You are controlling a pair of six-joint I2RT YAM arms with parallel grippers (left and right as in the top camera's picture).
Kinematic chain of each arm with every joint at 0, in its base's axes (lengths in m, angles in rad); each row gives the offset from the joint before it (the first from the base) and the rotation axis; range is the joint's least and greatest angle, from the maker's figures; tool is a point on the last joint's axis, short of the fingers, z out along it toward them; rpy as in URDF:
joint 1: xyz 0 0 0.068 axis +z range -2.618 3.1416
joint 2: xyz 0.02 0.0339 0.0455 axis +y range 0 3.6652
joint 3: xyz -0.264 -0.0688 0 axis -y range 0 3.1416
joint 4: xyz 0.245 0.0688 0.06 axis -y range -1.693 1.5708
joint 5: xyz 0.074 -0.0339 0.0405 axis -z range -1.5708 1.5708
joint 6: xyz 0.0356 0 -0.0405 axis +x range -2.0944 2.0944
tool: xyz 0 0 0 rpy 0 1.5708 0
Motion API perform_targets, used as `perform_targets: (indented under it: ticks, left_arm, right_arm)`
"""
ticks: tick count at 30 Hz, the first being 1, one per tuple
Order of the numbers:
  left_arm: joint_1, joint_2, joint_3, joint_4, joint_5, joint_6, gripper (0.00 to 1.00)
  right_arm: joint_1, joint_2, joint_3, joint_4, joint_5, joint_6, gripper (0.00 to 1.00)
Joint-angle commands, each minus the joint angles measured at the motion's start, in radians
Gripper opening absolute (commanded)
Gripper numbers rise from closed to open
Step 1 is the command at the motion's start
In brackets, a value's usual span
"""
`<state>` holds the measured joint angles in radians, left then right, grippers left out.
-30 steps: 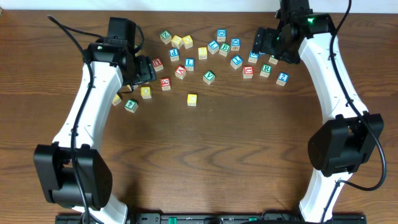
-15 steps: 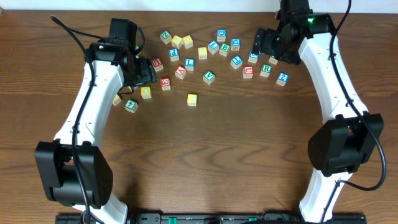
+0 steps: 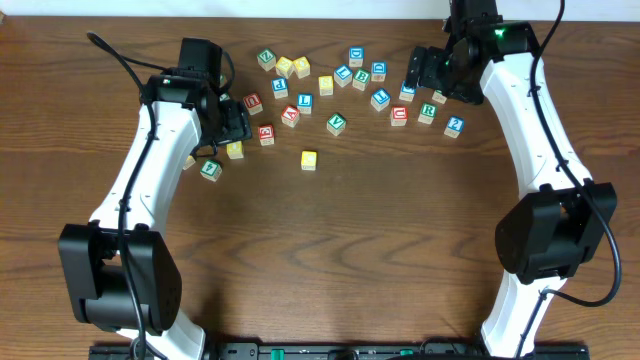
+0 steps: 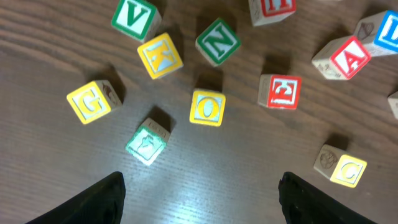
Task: Spell out CORL
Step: 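Move the left gripper over the yellow O block at the left cluster, then lower the left gripper around the yellow O block and grasp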
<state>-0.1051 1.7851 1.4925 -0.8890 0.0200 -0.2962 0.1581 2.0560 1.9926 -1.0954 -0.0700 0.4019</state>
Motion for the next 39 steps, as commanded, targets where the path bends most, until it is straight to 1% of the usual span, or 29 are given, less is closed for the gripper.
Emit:
perform_targets:
  ticks: [1,10,22,39]
  left_arm:
    - [-0.006,0.011,-0.010,0.008,-0.008,-0.016,0.78]
    - [-0.026,0.018,-0.010,0.016,-0.009,-0.016,0.78]
    - [-0.026,0.090,-0.010,0.015,-0.008,-0.017,0.78]
    - [-0.026,0.100,-0.010,0.020,-0.008,-0.016,0.78]
  right_arm:
    - [0.007,0.005,0.012,-0.002,0.011,0.009,0.95]
    - [0.007,0.005,0.012,-0.012,0.012,0.009,0.95]
    - [0.007,0.005,0.012,-0.023,0.012,0.009,0.95]
    - [0.007,0.005,0.012,-0.020,0.012,0.009,0.95]
